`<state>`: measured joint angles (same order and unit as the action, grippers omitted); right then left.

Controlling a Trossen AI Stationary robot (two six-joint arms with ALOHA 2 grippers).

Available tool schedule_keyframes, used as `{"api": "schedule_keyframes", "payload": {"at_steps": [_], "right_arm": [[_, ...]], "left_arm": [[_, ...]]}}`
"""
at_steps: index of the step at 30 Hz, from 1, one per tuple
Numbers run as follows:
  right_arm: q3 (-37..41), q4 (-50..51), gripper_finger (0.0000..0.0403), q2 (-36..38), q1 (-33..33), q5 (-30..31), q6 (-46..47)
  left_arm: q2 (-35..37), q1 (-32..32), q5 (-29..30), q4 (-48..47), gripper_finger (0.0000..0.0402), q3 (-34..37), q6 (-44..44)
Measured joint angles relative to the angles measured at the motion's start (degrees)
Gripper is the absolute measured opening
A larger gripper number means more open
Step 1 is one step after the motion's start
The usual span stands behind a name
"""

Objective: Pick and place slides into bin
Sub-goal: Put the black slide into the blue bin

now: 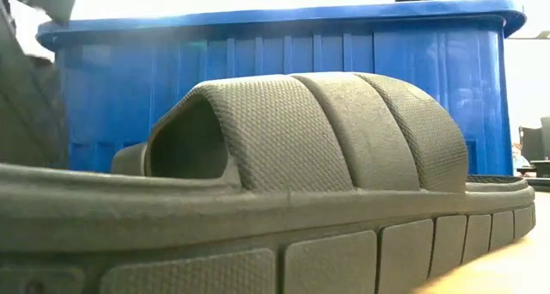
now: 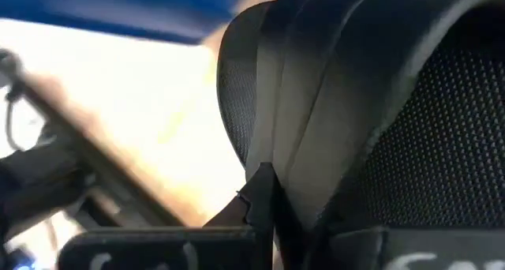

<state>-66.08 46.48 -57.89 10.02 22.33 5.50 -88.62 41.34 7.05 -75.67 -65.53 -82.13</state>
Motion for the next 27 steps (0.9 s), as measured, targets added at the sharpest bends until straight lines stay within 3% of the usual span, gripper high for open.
{"api": "schedule_keyframes", "payload": {"at_steps": [7, 14, 19, 27], "right_arm": [[0.00, -0.02, 0.0057, 0.00, 0.00, 0.00, 0.00], [0.00, -0.02, 0.0057, -0.02, 0.00, 0.00, 0.60], [0.00, -0.02, 0.0057, 0.00, 0.00, -0.07, 2.38], [0.00, -0.02, 0.0057, 0.00, 0.00, -0.26, 5.15]], "left_arm": [[10.93, -0.03, 2.54, 17.29, 0.0002, -0.14, 11.61], [17.04, -0.25, 20.51, 41.78, 0.0002, -0.11, 24.93], [18.50, -1.88, 28.51, 57.46, 0.0002, -0.11, 36.70], [18.43, -7.37, 37.33, 66.43, 0.0002, -1.84, 54.41]]}}
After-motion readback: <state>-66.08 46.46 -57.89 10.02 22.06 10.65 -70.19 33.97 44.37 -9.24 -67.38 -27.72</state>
